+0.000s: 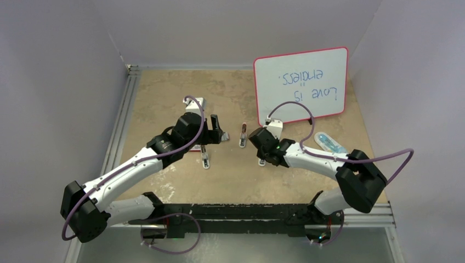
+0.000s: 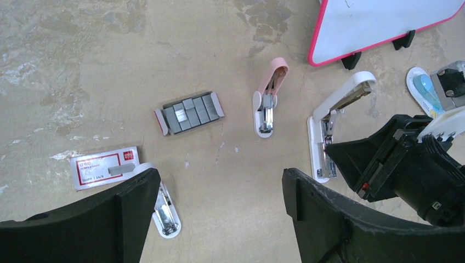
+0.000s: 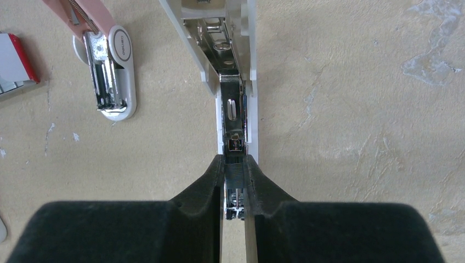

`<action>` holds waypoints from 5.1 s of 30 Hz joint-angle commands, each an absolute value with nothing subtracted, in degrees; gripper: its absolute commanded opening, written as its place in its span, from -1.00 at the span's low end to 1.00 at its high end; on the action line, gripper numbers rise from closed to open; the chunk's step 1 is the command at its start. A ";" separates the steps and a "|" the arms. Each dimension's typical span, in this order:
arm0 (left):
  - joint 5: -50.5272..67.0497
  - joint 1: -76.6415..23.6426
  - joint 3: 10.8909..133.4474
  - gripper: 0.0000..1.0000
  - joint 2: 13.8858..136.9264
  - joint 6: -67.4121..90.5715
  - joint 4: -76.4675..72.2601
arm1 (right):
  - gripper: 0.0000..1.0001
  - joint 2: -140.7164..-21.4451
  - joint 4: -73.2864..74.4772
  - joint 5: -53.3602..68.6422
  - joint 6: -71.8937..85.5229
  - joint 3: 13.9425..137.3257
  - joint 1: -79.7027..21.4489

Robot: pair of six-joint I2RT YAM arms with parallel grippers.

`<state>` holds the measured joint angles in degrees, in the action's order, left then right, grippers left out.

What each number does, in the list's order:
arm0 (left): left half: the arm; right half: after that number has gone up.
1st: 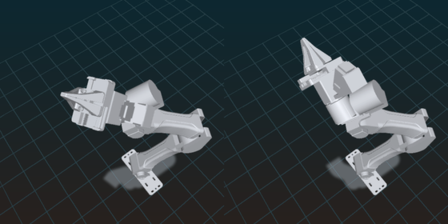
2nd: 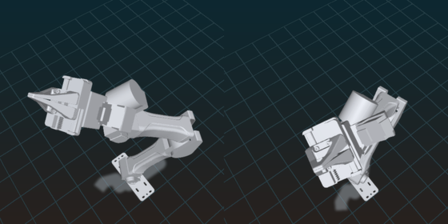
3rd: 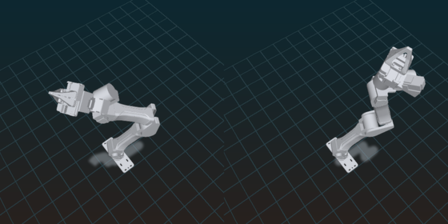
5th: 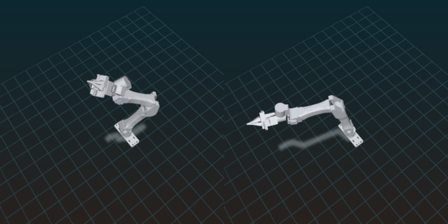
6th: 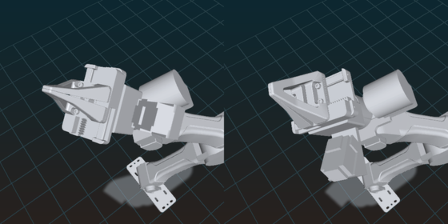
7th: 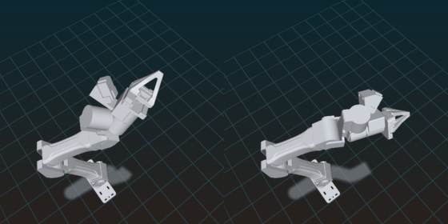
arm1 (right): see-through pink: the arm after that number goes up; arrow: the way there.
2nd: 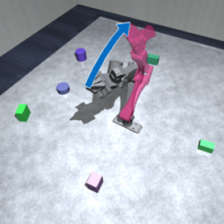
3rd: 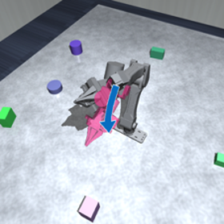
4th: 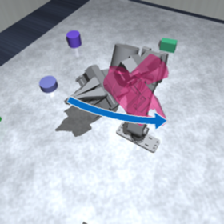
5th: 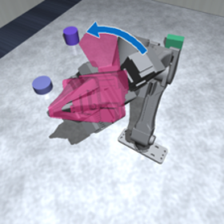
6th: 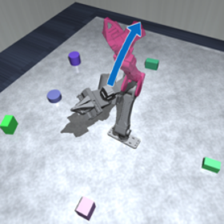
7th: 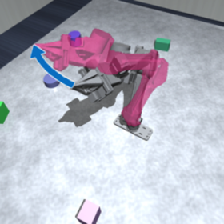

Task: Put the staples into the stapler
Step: Install the staple into the stapler, then adjust the staple in the stapler, then pick up the staple from the staple box.

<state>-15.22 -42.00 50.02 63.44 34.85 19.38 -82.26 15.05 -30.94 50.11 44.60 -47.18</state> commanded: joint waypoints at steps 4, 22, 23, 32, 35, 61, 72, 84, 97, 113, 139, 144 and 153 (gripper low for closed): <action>-16.08 -41.84 51.07 0.65 63.46 34.49 18.04 | -0.68 -83.20 14.15 -32.39 50.52 44.45 -46.85; -16.17 -41.84 51.22 0.65 63.45 34.48 18.05 | -0.36 -80.61 14.98 -31.66 51.10 45.64 -46.81; -16.13 -41.86 51.09 0.65 63.39 34.53 18.08 | -0.36 -80.32 15.13 -31.63 51.12 45.82 -46.83; -15.66 -41.84 50.78 0.65 62.86 35.82 18.19 | -0.43 -78.68 13.46 -31.03 49.68 46.88 -46.84; -15.33 -41.88 50.30 0.65 62.35 36.44 17.90 | -0.50 -79.27 13.32 -30.90 49.67 46.95 -46.85; -14.68 -41.86 49.39 0.65 62.91 36.22 17.23 | -0.33 -84.90 10.66 -29.68 49.34 47.15 -46.85; -14.43 -41.84 49.48 0.65 63.11 36.21 16.98 | -0.34 -84.14 12.15 -29.31 50.13 46.76 -46.78; -16.41 -41.84 49.94 0.54 61.63 37.84 18.08 | -0.65 -80.06 9.14 -30.32 45.04 51.08 -46.84; -24.47 -41.84 53.80 0.42 54.07 35.75 27.52 | -0.53 -94.62 1.13 -24.83 37.13 64.41 -50.82; -28.28 -41.92 55.33 0.54 48.95 34.98 32.40 | -0.32 -115.87 9.63 -29.05 37.34 85.04 -55.41; -29.71 -41.92 54.17 0.55 46.46 36.21 32.61 | -0.38 -123.18 13.47 -32.47 37.81 90.31 -56.26; -29.88 -41.93 54.16 0.55 46.43 36.21 32.61 | -0.53 -123.37 13.63 -31.66 38.02 90.26 -56.25; -29.70 -41.92 54.08 0.55 46.54 36.21 32.53 | -0.60 -119.85 12.48 -31.67 38.69 89.22 -56.27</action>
<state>-28.82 -42.02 54.46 46.92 36.38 33.98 -123.07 12.36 -30.52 37.67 88.42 -55.94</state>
